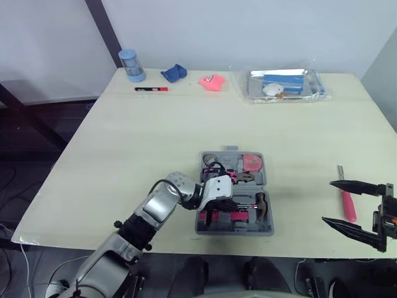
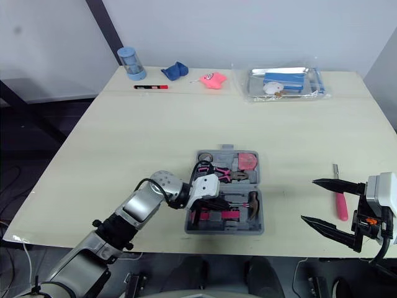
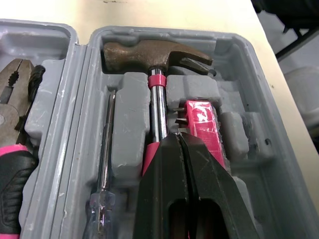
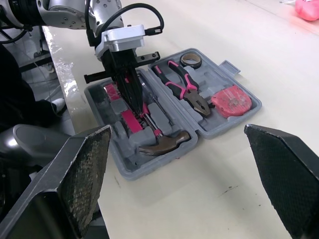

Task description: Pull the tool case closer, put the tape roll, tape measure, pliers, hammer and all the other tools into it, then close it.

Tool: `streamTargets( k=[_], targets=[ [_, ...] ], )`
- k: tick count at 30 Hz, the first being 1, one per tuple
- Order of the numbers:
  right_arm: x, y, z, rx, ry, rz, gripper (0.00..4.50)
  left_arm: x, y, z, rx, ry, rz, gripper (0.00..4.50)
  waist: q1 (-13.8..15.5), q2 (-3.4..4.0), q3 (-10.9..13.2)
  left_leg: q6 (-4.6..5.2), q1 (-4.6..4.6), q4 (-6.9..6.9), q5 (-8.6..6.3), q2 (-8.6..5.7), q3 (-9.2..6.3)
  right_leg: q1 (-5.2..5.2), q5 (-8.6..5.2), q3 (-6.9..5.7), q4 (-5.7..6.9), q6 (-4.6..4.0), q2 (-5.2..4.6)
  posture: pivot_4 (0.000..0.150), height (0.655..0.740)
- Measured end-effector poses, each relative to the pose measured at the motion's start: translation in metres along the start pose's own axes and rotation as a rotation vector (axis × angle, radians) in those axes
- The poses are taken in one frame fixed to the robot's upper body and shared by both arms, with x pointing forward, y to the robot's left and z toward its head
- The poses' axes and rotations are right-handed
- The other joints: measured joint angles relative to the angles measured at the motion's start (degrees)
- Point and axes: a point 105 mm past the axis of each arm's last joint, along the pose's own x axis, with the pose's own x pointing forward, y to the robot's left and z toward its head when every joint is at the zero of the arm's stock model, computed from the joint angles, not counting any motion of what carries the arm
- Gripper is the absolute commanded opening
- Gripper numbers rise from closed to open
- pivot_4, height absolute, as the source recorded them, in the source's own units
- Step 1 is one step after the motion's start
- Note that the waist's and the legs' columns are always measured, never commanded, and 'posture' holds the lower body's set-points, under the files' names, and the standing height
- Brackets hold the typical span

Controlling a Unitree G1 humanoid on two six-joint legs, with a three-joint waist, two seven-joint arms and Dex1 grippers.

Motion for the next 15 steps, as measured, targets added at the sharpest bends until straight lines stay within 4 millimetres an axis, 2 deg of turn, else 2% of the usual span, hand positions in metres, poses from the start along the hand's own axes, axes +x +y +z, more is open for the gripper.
streamTargets(
  k=[7, 9, 12, 13, 14, 15],
  targets=[
    [0.003, 0.0, -0.001, 0.003, -0.001, 0.004, 4.5, 0.006, -0.002, -0.01, 0.041, 0.006, 0.003, 0.06, -0.1, 0.13, -0.2, 0.16, 1.6, -0.38, -0.1, 0.04, 0.16, 1.51, -0.02, 0.15, -0.28, 0.0, -0.02, 0.15, 0.74],
    [0.005, 0.0, -0.002, 0.007, -0.001, 0.008, 4.5, 0.007, -0.002, -0.012, 0.037, -0.004, 0.009, 0.06, -0.1, -0.01, -0.5, 0.16, 1.78, -0.72, -0.1, 0.04, 0.32, 1.57, -0.02, 0.32, -0.4, 0.01, -0.04, 0.15, 0.74],
    [0.008, 0.0, -0.004, 0.015, -0.009, 0.001, 4.5, 0.006, -0.003, -0.014, -0.013, -0.054, 0.034, 0.06, -0.2, 0.19, -0.8, 0.16, 1.78, -0.82, -0.1, 0.08, 0.35, 1.51, -0.02, 0.37, -0.43, 0.01, -0.03, 0.15, 0.74],
    [0.009, -0.001, -0.005, 0.013, -0.017, -0.013, 4.5, 0.004, -0.005, -0.014, -0.098, -0.126, 0.055, 0.06, -0.2, 0.34, -0.9, 0.16, 1.74, -0.84, -0.1, 0.1, 0.34, 1.42, -0.02, 0.36, -0.43, 0.01, -0.03, 0.15, 0.74],
    [0.009, -0.001, -0.006, 0.015, -0.017, -0.015, 4.5, 0.004, -0.005, -0.015, -0.112, -0.137, 0.058, 0.06, -0.2, 0.38, -0.9, 0.16, 1.73, -0.86, -0.09, 0.12, 0.33, 1.39, -0.02, 0.34, -0.43, 0.01, -0.02, 0.15, 0.74],
    [0.011, -0.003, -0.007, 0.011, -0.026, -0.034, 4.5, 0.0, -0.006, -0.014, -0.187, -0.185, 0.072, 0.06, -0.2, 0.21, -0.7, 0.15, 1.67, -0.9, -0.09, 0.15, 0.28, 1.35, -0.02, 0.31, -0.46, 0.0, 0.01, 0.15, 0.74]
  ],
)
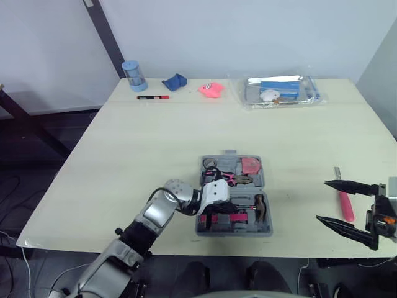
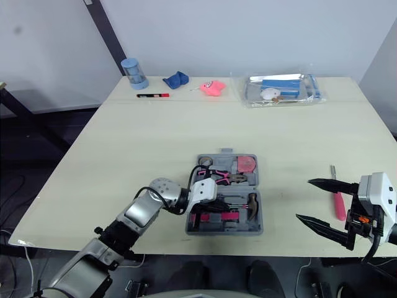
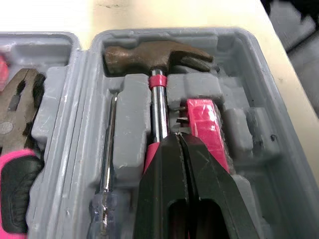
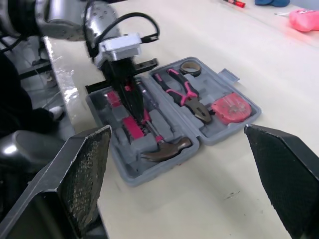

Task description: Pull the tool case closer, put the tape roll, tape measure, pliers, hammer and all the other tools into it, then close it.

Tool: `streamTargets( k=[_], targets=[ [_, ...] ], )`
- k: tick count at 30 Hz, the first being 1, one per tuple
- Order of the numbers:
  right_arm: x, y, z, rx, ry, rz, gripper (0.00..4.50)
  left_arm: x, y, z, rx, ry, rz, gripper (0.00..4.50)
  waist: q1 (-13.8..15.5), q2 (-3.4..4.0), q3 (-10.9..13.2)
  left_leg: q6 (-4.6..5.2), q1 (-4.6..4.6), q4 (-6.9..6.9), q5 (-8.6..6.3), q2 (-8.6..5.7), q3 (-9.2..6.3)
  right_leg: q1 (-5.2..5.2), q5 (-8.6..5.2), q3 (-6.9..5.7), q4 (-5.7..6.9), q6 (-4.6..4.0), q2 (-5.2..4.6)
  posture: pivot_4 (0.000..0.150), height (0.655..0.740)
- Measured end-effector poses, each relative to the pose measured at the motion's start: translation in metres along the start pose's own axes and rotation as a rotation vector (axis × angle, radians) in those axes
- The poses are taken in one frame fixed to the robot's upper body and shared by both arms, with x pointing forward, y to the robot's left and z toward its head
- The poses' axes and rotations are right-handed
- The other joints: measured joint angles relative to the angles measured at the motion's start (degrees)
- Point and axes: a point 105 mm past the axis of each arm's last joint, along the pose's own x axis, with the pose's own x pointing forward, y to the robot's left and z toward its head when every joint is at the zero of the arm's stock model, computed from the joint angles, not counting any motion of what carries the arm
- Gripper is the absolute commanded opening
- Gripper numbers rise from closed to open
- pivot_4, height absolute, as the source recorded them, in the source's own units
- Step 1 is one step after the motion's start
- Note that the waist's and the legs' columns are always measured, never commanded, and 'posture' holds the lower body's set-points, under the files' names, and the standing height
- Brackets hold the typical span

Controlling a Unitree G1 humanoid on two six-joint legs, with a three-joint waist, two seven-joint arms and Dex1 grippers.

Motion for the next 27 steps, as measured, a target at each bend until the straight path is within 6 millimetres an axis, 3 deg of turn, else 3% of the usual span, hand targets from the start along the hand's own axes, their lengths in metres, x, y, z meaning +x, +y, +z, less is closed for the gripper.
streamTargets(
  k=[4, 6, 8, 10, 14, 18, 23, 27],
  targets=[
    [0.006, -0.002, -0.004, 0.008, -0.032, -0.043, 4.5, -0.013, -0.001, 0.006, -0.114, -0.098, 0.041, 0.06, 0.0, -0.08, 0.1, 0.0, -0.14, 0.0, 0.0, 0.03, 0.01, -0.12, 0.0, 0.01, -0.1, 0.0, -0.04, 0.15, 0.74],
    [0.018, -0.004, -0.011, 0.027, -0.058, -0.117, 4.5, -0.033, 0.011, 0.034, -0.154, -0.258, 0.166, 0.06, 0.2, -0.06, 0.2, -0.02, -0.28, 0.0, 0.01, 0.03, -0.11, -0.15, 0.0, -0.12, -0.29, 0.0, -0.17, 0.15, 0.74],
    [0.025, -0.003, -0.014, 0.048, -0.074, -0.147, 4.5, -0.051, 0.017, 0.047, -0.153, -0.352, 0.252, 0.06, 0.2, -0.04, 0.2, -0.03, -0.4, -0.03, 0.02, 0.03, -0.24, -0.18, 0.01, -0.14, -0.44, 0.0, -0.25, 0.15, 0.74],
    [0.032, -0.003, -0.016, 0.072, -0.099, -0.188, 4.5, -0.07, 0.024, 0.046, -0.162, -0.392, 0.358, 0.06, 0.1, -0.03, 0.2, -0.11, -0.48, -0.07, 0.05, 0.03, -0.3, -0.27, 0.01, -0.18, -0.53, 0.0, -0.29, 0.15, 0.74],
    [0.043, -0.01, -0.027, 0.124, -0.149, -0.299, 4.5, -0.101, 0.022, 0.02, -0.223, -0.382, 0.482, 0.06, 0.1, 0.0, 0.2, -0.31, -0.91, -0.12, 0.16, -0.03, -0.3, -0.73, 0.01, -0.27, -0.5, 0.0, -0.25, 0.15, 0.74],
    [0.034, -0.007, -0.052, 0.162, -0.123, -0.36, 4.5, -0.127, 0.009, -0.002, -0.292, -0.408, 0.522, 1.82, 0.6, 0.03, 0.2, -0.31, -1.17, -0.12, 0.16, -0.08, -0.31, -0.94, 0.01, -0.34, -0.55, 0.0, -0.31, 0.15, 0.74],
    [-0.007, 0.003, -0.079, 0.179, -0.057, -0.431, 4.5, -0.153, -0.005, -0.027, -0.337, -0.387, 0.589, 4.35, 0.3, 0.08, 0.2, -0.08, -1.09, -0.18, 0.03, -0.09, -0.23, -0.91, 0.01, -0.29, -0.54, 0.0, -0.54, 0.15, 0.74],
    [-0.034, 0.012, -0.092, 0.206, -0.011, -0.479, 4.5, -0.168, -0.015, -0.053, -0.391, -0.348, 0.635, 4.47, -0.1, 0.15, 0.2, -0.04, -0.93, -0.32, 0.01, -0.05, -0.14, -0.89, 0.0, -0.22, -0.5, -0.02, -0.51, 0.15, 0.74]
  ],
)
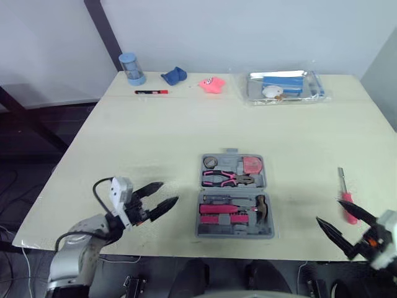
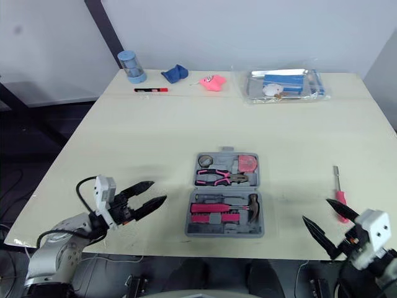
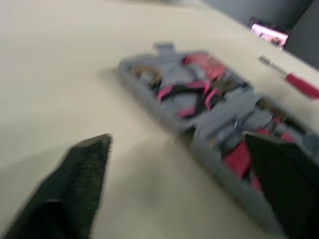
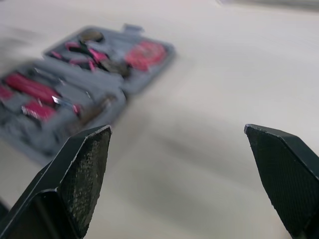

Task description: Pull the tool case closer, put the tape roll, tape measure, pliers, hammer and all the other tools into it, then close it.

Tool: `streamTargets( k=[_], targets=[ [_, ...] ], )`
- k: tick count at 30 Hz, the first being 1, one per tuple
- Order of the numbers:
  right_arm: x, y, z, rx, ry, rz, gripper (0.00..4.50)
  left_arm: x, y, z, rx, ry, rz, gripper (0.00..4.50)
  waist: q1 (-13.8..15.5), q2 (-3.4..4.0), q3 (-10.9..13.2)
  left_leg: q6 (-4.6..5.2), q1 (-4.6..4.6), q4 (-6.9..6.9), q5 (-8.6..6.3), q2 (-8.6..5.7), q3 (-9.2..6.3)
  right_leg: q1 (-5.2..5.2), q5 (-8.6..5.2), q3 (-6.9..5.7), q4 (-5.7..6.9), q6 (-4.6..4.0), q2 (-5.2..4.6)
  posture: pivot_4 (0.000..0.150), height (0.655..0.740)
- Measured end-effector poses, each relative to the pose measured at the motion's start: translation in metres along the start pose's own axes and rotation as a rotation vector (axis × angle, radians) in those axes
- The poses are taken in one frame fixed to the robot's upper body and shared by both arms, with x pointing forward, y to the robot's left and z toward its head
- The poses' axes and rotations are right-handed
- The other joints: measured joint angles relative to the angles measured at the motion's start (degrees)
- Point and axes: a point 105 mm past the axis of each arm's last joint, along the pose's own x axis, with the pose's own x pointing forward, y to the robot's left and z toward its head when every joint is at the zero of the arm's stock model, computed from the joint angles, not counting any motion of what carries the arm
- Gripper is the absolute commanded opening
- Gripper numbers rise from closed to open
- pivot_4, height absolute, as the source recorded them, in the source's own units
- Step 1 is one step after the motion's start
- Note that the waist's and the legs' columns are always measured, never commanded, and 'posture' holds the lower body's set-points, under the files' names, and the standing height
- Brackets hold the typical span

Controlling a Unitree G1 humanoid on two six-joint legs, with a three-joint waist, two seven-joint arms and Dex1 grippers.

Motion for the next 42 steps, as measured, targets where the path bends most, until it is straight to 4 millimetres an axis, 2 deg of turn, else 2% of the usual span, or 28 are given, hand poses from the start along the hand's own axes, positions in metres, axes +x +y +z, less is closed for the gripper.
streamTargets(
  k=[4, 10, 14, 16, 18, 21, 22, 25, 27, 29, 32, 34, 39, 42],
  targets=[
    [-0.024, -0.011, -0.007, 0.002, 0.032, -0.076, 4.5, -0.023, 0.013, -0.013, -0.019, 0.02, 0.079, 4.47, 0.0, 0.0, 0.0, 0.02, 0.03, -0.06, -0.01, 0.0, 0.12, 0.0, 0.0, 0.08, -0.03, 0.0, -0.06, 0.15, 0.74],
    [-0.023, -0.022, -0.005, -0.002, 0.02, -0.102, 4.5, -0.019, 0.015, -0.005, 0.001, -0.005, 0.071, 4.47, 0.1, 0.01, 0.0, 0.01, 0.03, -0.06, -0.01, -0.01, 0.12, -0.01, 0.01, 0.09, -0.02, 0.0, -0.13, 0.15, 0.74],
    [-0.007, -0.033, 0.014, -0.012, -0.031, -0.117, 4.5, -0.002, 0.013, 0.021, 0.027, -0.066, 0.013, 4.47, 0.1, 0.01, 0.0, 0.0, 0.02, -0.06, 0.0, -0.01, 0.11, -0.01, 0.01, 0.05, -0.01, 0.01, -0.12, 0.15, 0.74],
    [0.004, -0.041, 0.027, -0.025, -0.037, -0.132, 4.5, 0.012, 0.005, 0.043, 0.065, -0.09, -0.062, 4.47, 0.2, 0.01, 0.0, -0.01, -0.01, -0.06, 0.0, -0.02, 0.1, -0.03, 0.01, 0.03, -0.01, 0.01, -0.11, 0.15, 0.74],
    [0.008, -0.044, 0.031, -0.029, -0.036, -0.142, 4.5, 0.017, 0.0, 0.053, 0.093, -0.099, -0.097, 4.47, 0.2, 0.02, 0.0, -0.02, -0.01, -0.06, 0.01, -0.02, 0.1, -0.04, 0.01, 0.03, -0.02, 0.01, -0.09, 0.15, 0.74],
    [0.016, -0.054, 0.038, -0.025, -0.025, -0.186, 4.5, 0.032, -0.014, 0.069, 0.125, -0.103, -0.198, 4.47, 0.2, 0.03, 0.0, -0.07, -0.06, -0.06, 0.04, -0.04, 0.16, -0.07, 0.01, 0.06, -0.02, 0.01, 0.01, 0.15, 0.74],
    [0.024, -0.06, 0.043, -0.04, -0.008, -0.214, 4.5, 0.042, -0.025, 0.079, 0.134, -0.105, -0.268, 4.47, 0.1, 0.02, 0.0, -0.06, -0.07, -0.03, 0.04, -0.05, 0.17, -0.07, 0.02, 0.08, -0.01, 0.02, 0.16, 0.15, 0.74],
    [0.035, -0.07, 0.047, -0.071, 0.079, -0.278, 4.5, 0.053, -0.048, 0.095, 0.224, -0.103, -0.4, 4.47, 0.0, 0.06, 0.0, -0.23, -0.04, 0.0, 0.13, -0.03, 0.21, -0.08, 0.02, 0.15, 0.01, 0.03, 0.25, 0.15, 0.74],
    [0.038, -0.079, 0.041, -0.04, 0.158, -0.329, 4.5, 0.055, -0.059, 0.101, 0.276, -0.12, -0.472, 4.47, 0.1, 0.05, 0.0, -0.25, -0.07, -0.01, 0.14, -0.01, 0.19, -0.09, 0.01, 0.15, -0.01, 0.01, 0.34, 0.15, 0.74],
    [0.041, -0.083, 0.036, 0.02, 0.191, -0.376, 4.5, 0.057, -0.068, 0.103, 0.296, -0.107, -0.547, 4.47, 0.1, 0.06, 0.0, -0.26, -0.11, -0.01, 0.15, 0.0, 0.18, -0.11, 0.01, 0.14, 0.0, 0.0, 0.37, 0.15, 0.74],
    [0.043, -0.087, 0.027, 0.085, 0.224, -0.44, 4.5, 0.055, -0.08, 0.115, 0.302, -0.111, -0.681, 4.47, 0.1, 0.08, 0.0, -0.24, -0.13, -0.01, 0.14, -0.01, 0.19, -0.13, 0.01, 0.16, 0.01, 0.01, 0.38, 0.15, 0.74],
    [0.043, -0.088, 0.023, 0.105, 0.224, -0.463, 4.5, 0.055, -0.085, 0.119, 0.301, -0.125, -0.716, 4.47, 0.1, 0.08, 0.0, -0.2, -0.14, 0.0, 0.12, -0.01, 0.2, -0.12, 0.01, 0.17, 0.0, 0.01, 0.38, 0.15, 0.74],
    [0.046, -0.095, -0.007, 0.177, 0.275, -0.564, 4.5, 0.053, -0.094, 0.119, 0.293, -0.13, -0.755, 4.47, -0.1, 0.1, 0.1, -0.17, -0.09, 0.0, 0.1, -0.01, 0.25, -0.13, 0.01, 0.25, 0.04, 0.01, 0.39, 0.15, 0.74],
    [0.054, -0.1, -0.018, 0.195, 0.279, -0.597, 4.5, 0.051, -0.101, 0.116, 0.285, -0.128, -0.771, 4.47, -0.4, 0.12, 0.1, -0.17, -0.04, 0.0, 0.1, 0.0, 0.26, -0.13, 0.01, 0.29, 0.07, 0.01, 0.41, 0.15, 0.74]
  ],
)
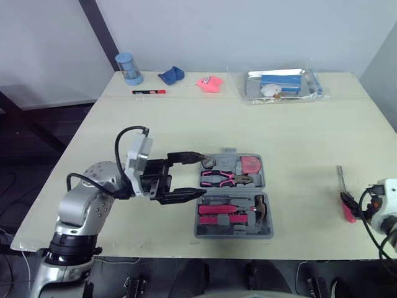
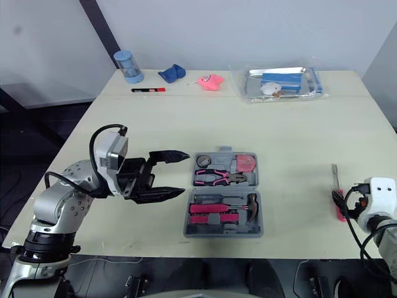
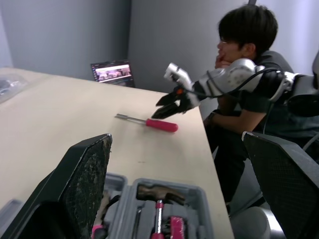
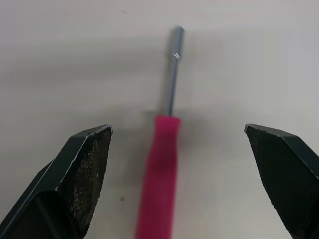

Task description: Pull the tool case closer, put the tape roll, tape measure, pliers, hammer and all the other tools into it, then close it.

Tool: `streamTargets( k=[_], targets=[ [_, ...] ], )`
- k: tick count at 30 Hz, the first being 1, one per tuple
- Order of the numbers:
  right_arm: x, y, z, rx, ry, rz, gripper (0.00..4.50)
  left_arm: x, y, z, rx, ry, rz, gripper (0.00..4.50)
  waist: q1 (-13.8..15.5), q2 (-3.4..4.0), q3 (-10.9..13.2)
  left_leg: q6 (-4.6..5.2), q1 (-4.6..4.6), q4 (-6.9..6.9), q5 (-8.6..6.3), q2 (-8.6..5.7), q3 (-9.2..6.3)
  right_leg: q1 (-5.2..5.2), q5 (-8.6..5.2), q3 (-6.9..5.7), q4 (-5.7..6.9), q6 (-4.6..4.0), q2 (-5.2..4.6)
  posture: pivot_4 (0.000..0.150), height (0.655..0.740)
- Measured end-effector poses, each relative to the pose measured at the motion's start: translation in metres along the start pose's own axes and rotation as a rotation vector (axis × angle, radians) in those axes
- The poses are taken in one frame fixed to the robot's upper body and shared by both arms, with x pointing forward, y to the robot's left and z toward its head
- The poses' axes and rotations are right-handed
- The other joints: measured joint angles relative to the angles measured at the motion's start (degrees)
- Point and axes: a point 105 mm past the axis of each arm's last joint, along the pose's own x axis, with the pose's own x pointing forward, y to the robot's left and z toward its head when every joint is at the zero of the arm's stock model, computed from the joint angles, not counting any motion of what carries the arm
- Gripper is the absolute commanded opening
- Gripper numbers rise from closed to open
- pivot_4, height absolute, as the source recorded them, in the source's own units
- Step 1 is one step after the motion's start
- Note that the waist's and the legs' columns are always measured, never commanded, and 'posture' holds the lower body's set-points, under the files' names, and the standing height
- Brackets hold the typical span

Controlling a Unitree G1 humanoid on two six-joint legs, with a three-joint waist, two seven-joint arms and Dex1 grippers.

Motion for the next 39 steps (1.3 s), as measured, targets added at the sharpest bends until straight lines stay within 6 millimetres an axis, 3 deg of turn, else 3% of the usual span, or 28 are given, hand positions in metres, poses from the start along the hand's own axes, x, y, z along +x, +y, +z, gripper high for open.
streamTargets(
  k=[8, 19, 23, 28, 29, 34, 39],
  targets=[
    [0.024, 0.001, -0.004, -0.002, 0.0, -0.036, 4.5, -0.001, -0.005, -0.005, -0.016, 0.003, 0.005, 4.47, -0.6, 0.04, 0.0, -0.08, -0.02, 0.01, 0.04, -0.01, -0.02, 0.0, 0.0, -0.02, 0.01, 0.0, 0.01, 0.15, 0.74],
    [0.023, 0.005, -0.009, 0.001, 0.0, -0.034, 4.5, -0.004, -0.006, -0.008, -0.008, 0.007, 0.024, 4.47, -0.9, 0.05, 0.0, -0.04, -0.01, 0.01, 0.02, 0.0, -0.01, -0.01, 0.0, 0.0, 0.04, 0.0, 0.01, 0.15, 0.74],
    [0.023, 0.007, -0.01, 0.003, 0.0, -0.031, 3.47, -0.004, -0.006, -0.007, 0.003, 0.005, 0.025, 4.5, -0.9, 0.05, 0.0, -0.05, -0.01, 0.01, 0.03, 0.0, -0.01, -0.01, 0.0, 0.0, 0.04, 0.0, 0.01, 0.15, 0.74],
    [0.025, 0.015, -0.01, -0.013, 0.006, 0.006, 0.95, -0.006, -0.005, -0.011, 0.003, 0.017, 0.035, 4.5, -0.9, 0.05, 0.0, -0.04, -0.01, 0.01, 0.02, 0.0, -0.02, -0.01, 0.0, -0.01, 0.03, 0.0, 0.02, 0.15, 0.74],
    [0.025, 0.016, -0.01, -0.017, 0.006, 0.011, 0.67, -0.006, -0.005, -0.011, 0.001, 0.018, 0.035, 4.5, -0.9, 0.05, 0.0, -0.04, -0.01, 0.01, 0.02, 0.0, -0.02, -0.01, 0.0, 0.0, 0.03, 0.0, 0.02, 0.15, 0.74],
    [0.017, 0.027, -0.004, -0.027, -0.009, 0.041, 0.58, -0.007, -0.007, -0.016, -0.016, 0.021, 0.039, 4.5, -0.9, 0.09, 0.0, -0.03, -0.03, 0.0, 0.02, 0.02, -0.03, -0.04, 0.0, 0.0, 0.03, 0.0, 0.02, 0.15, 0.74],
    [-0.013, 0.077, 0.005, -0.014, -0.052, 0.149, 0.58, -0.009, -0.011, -0.023, -0.046, 0.026, 0.046, 4.5, -0.8, 0.11, 0.1, 0.1, -0.07, -0.03, -0.06, 0.08, -0.05, -0.11, 0.0, -0.01, 0.04, 0.0, 0.01, 0.15, 0.74]
  ],
)
